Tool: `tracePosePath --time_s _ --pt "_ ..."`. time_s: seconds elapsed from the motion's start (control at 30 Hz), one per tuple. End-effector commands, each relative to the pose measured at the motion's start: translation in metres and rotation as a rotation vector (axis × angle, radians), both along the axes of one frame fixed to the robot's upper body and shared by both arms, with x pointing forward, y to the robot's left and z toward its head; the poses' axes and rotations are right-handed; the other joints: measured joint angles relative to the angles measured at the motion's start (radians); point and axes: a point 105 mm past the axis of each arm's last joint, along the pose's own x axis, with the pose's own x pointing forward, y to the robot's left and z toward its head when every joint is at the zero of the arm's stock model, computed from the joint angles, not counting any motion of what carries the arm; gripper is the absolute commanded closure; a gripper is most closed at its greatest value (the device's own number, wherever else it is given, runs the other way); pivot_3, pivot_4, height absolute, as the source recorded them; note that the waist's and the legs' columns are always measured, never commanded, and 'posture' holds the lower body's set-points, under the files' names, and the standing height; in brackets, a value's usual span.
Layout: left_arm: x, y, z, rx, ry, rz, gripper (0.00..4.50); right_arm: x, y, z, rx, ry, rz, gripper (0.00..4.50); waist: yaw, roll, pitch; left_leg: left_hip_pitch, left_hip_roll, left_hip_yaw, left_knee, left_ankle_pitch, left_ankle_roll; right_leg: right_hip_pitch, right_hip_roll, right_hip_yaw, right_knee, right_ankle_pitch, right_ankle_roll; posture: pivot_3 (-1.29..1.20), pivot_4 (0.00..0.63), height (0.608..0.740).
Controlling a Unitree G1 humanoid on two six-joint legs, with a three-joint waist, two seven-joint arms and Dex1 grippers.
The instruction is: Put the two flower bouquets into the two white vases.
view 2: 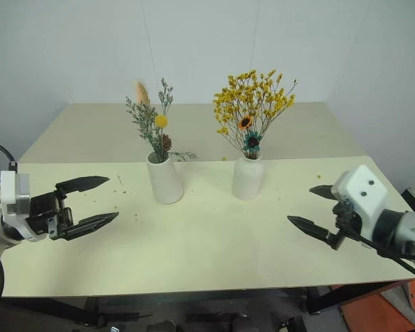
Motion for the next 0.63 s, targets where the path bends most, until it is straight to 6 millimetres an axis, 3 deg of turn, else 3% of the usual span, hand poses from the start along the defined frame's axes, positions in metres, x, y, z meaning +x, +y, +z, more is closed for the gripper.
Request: tracePosePath --time_s 0.03,0.63 --pt "0.002 -0.001 0.008 0.016 -0.041 -0.008 0.04 -0.007 -0.012 0.016 -0.043 -0.055 -0.023 0.00 0.000 0.000 0.000 -0.001 0.000 0.000 0.000 0.000 0.000 0.000 0.000 0.000 0.000 0.000 0.000 0.00 0.150 0.740" --pt "0.001 0.007 0.018 0.043 -0.051 0.056 0.04 -0.003 -0.018 0.008 -0.048 -0.035 -0.030 0.00 0.001 0.000 0.000 -0.001 0.000 0.002 0.000 0.000 0.000 -0.001 0.000 0.001 0.000 0.000 0.001 0.00 0.150 0.740"
